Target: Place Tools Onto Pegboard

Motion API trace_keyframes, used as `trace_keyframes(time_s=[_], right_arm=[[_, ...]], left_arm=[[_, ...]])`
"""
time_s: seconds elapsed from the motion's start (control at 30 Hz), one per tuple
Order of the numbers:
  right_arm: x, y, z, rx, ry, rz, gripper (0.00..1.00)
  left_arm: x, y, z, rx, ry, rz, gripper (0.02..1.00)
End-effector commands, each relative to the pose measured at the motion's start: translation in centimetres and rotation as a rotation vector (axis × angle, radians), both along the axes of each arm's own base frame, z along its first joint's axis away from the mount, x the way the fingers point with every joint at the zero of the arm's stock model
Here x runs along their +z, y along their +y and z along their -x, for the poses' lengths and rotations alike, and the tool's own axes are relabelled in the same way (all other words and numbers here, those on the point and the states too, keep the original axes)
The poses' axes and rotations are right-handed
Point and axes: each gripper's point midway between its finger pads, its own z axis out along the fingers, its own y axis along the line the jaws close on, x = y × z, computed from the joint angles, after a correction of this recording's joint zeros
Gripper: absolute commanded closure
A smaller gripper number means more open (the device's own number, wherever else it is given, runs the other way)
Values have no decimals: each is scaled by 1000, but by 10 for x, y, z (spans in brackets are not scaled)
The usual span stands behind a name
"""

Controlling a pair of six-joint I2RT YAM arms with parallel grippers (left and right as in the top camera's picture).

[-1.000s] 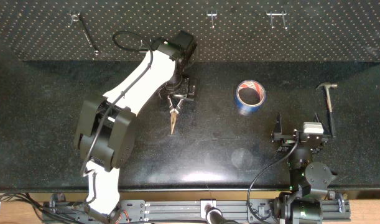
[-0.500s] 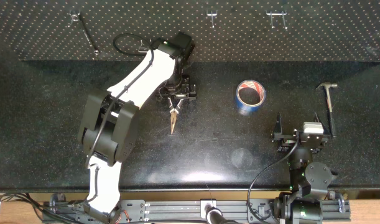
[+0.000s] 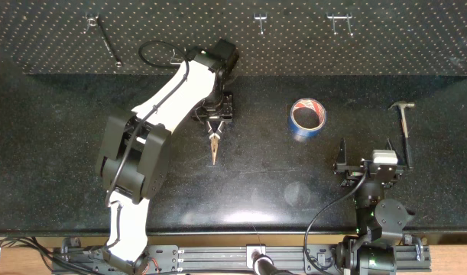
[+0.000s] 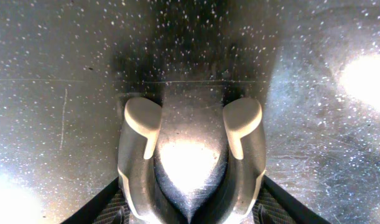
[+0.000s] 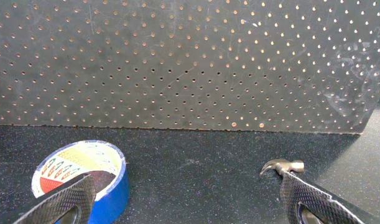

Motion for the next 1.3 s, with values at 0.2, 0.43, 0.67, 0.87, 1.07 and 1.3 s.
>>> trace_keyframes(time_s=[0.2,0.43,0.67,0.87,1.07,1.3], right_arm=[[-1,-1,0,-1,-1,10,25],[-1,-1,0,-1,-1,10,25],[-1,-1,0,-1,-1,10,25],[-1,-1,0,-1,-1,10,25],[-1,-1,0,-1,-1,10,29],[-1,-1,0,-1,-1,10,27]], left_arm=[[108,-19,-11,-66,-374,-62,991],[324,61,-42,153,-1349,170,989],[266,63,-94,92,-1463,178,989],[248,89,-102,107,-1448,-39,989],[231,94,-118,140,-1453,-79,989],[210,93,-115,128,-1425,-78,989]])
